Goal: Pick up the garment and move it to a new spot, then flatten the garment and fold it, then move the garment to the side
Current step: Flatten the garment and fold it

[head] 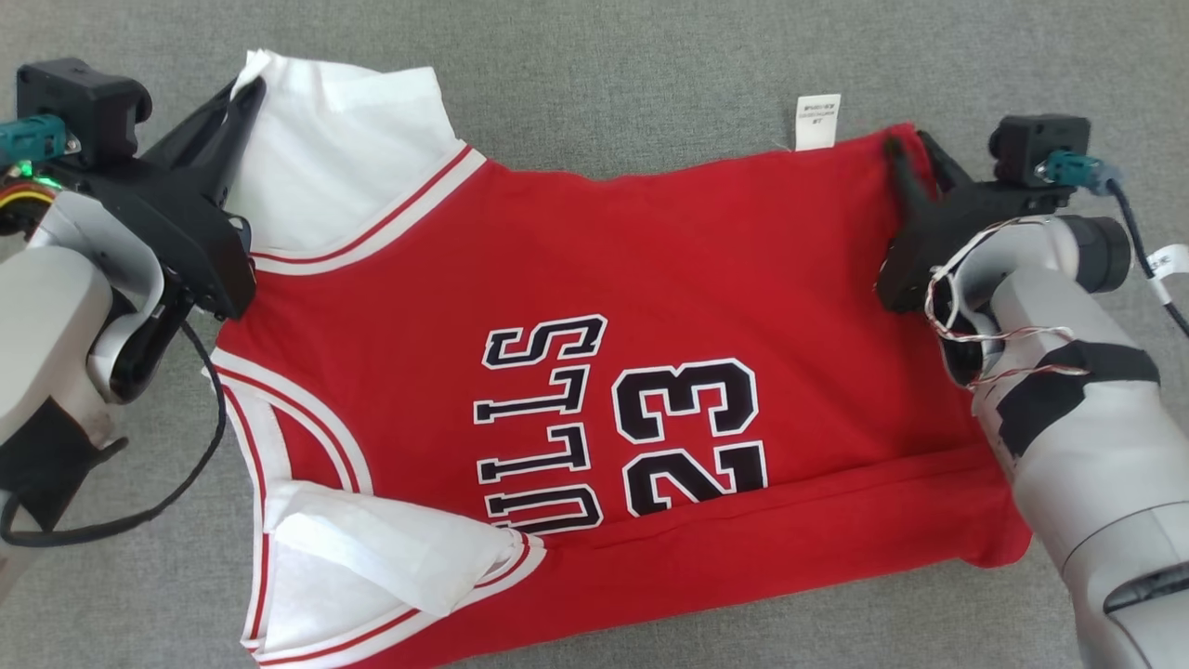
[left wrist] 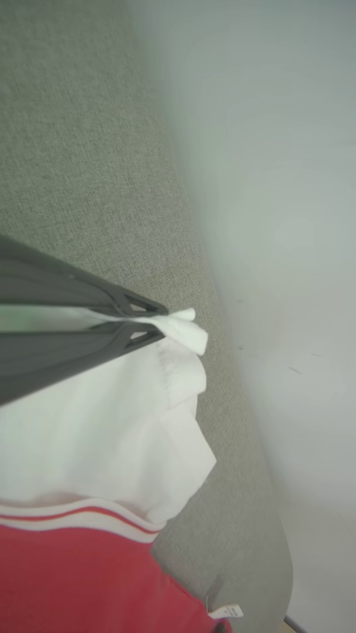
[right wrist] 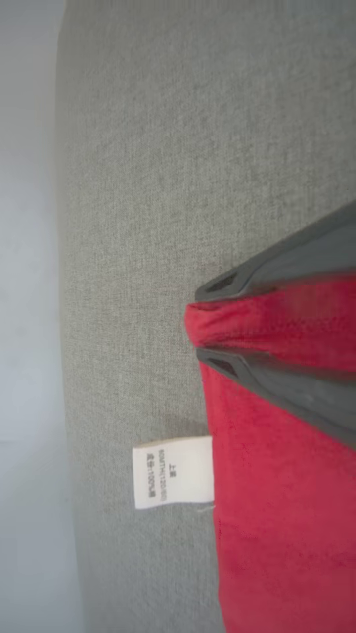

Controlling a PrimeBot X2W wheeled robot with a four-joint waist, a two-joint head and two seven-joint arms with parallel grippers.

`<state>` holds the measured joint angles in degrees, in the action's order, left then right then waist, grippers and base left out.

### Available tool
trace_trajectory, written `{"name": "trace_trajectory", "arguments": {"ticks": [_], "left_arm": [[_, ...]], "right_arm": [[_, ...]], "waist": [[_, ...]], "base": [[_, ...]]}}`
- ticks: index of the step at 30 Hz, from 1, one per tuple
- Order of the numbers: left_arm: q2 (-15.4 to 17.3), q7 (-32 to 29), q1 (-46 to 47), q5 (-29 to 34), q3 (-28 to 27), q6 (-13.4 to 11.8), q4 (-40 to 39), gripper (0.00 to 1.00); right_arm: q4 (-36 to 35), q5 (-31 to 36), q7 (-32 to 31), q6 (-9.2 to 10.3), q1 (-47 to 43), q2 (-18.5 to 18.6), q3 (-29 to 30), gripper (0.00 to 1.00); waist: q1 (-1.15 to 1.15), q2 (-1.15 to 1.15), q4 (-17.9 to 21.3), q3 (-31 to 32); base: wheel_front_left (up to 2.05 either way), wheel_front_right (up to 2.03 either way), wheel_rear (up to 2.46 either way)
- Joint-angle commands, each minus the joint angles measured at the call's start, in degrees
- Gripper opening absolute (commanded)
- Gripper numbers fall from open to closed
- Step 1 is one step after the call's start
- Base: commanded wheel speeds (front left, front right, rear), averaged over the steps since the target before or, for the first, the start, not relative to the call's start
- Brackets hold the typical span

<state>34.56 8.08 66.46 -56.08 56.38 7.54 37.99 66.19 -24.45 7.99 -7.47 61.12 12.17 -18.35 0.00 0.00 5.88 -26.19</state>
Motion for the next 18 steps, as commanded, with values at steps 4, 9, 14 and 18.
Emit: {"name": "trace_trajectory", "arguments": {"ticks": [4, 9, 14, 18], "left_arm": [[-0.25, 1.00, 1.69, -1.51, 0.47, -0.12, 0.19, 0.00], [-0.64, 2.82, 3.18, -2.77, -0.03, -0.12, 1.62, 0.00], [-0.68, 4.79, 1.64, -3.40, 1.01, -0.12, 1.68, 0.00], [-0.23, 6.31, -1.05, -4.07, 1.28, -0.12, -0.13, 0.00]], "right_arm": [[2.66, 0.37, 1.34, -0.03, 2.70, 0.11, 0.80, 0.00], [4.31, 0.54, 4.74, -0.03, 5.13, 0.55, 2.70, 0.00], [4.38, 0.01, 6.36, -0.03, 3.12, -0.08, 3.19, 0.00], [1.70, -1.99, 7.00, -0.03, -0.45, 0.11, 2.98, 0.00]], "waist": [[0.00, 0.00, -0.37, -0.68], [0.00, 0.00, -0.86, -0.80], [0.00, 0.00, -1.14, 0.93], [0.00, 0.00, -1.27, 3.05]], "base": [[0.00, 0.00, 0.00], [0.00, 0.00, 0.00], [0.00, 0.00, 0.00], [0.00, 0.00, 0.00]]}}
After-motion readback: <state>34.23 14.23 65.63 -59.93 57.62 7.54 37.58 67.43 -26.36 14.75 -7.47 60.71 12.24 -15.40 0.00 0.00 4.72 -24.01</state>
